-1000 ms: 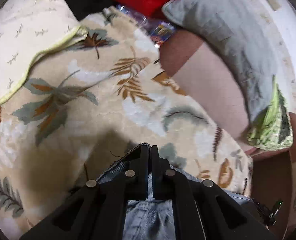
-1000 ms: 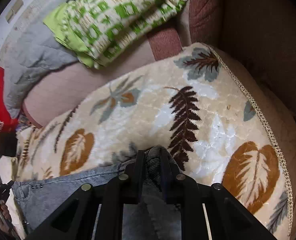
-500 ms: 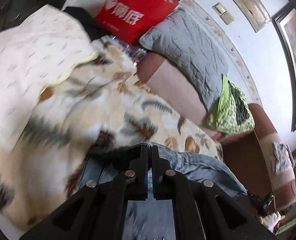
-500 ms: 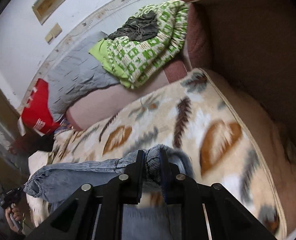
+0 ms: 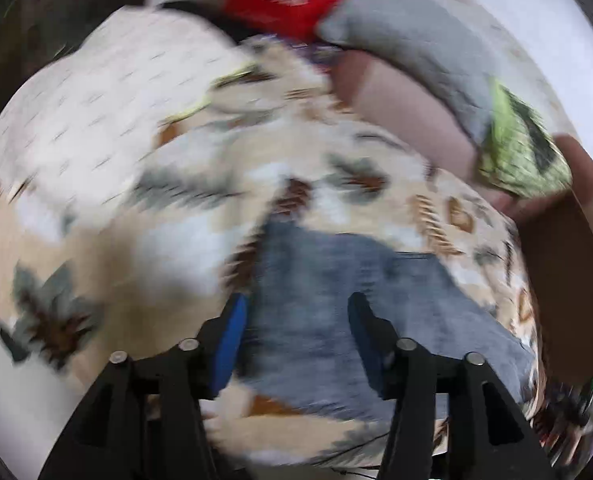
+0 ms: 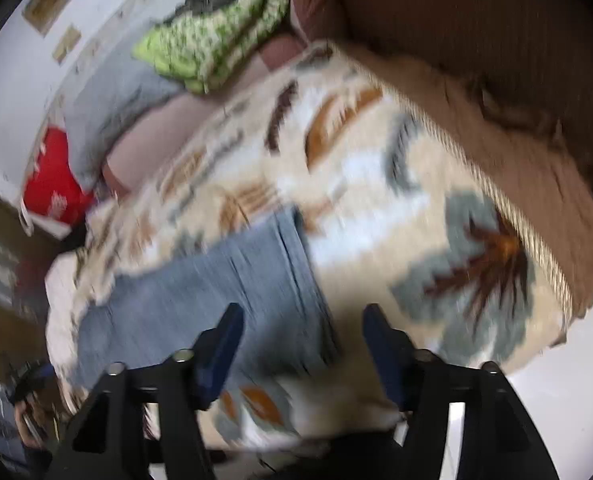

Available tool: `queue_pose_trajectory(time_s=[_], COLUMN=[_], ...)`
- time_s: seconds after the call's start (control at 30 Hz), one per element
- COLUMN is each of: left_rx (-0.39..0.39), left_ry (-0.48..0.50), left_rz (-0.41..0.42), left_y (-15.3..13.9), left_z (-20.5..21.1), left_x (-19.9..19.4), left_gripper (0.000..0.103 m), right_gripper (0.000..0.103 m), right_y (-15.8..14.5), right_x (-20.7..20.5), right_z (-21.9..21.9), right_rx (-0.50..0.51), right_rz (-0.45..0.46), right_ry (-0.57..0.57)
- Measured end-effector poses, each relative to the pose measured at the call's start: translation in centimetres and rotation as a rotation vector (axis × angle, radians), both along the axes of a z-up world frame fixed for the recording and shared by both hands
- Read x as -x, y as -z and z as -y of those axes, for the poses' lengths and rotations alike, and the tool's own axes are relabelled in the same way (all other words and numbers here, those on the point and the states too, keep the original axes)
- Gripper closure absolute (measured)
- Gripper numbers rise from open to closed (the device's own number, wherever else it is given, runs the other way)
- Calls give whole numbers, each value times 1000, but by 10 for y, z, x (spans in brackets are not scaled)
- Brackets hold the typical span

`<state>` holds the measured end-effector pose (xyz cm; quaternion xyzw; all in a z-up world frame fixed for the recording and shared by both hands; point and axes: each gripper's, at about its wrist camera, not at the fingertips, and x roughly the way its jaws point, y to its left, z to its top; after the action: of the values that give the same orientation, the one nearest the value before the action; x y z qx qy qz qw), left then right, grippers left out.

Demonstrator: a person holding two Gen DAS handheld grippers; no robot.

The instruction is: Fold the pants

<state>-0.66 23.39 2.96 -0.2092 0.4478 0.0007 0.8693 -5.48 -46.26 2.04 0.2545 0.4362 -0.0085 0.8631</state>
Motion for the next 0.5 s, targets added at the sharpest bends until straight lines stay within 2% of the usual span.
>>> queue_pose_trajectory(time_s=[0.03,0.1,0.17,0.23,0.27,0.3,0.33,0.37,0.43,0.5], left_rx=[-1,-10,-38,-79,-96,-118,-140,-157,-194,-198], left_ry=[35,106,158,170,163,161,162,165,186,193], left_rz=[15,12,-28,-88,-114,-125,-108,-84,-72,-66], left_y=[-1,8,30,59,71,81,87,87,86,85], left_z=[18,51,77,95,99,102,104,105,111,111], left_x=[-6,-19,-30,-41,-43,-45,-43,-40,-35,-33], left_gripper=[40,39,39,39,39,39,39,39,39,39], right_gripper=[27,27,27,27,32,43,77,85,92,93], right_y=[-4,-6,4,23,35,46,53,52,35,14], right_x=[-10,-38,-64,-94,-109,-119,-128,-129,-128,-125], right_z=[-1,-3,4,11,11,8,1,-8,-25,-31], right_rx=[-5,-12,-59,-113,-134,-134,-104,-42,80,165], right_rz=[4,-10,-49,-113,-168,-224,-264,-275,-221,-134], right_ry=[2,-10,-17,-1,-12,-27,-56,-77,-111,-79])
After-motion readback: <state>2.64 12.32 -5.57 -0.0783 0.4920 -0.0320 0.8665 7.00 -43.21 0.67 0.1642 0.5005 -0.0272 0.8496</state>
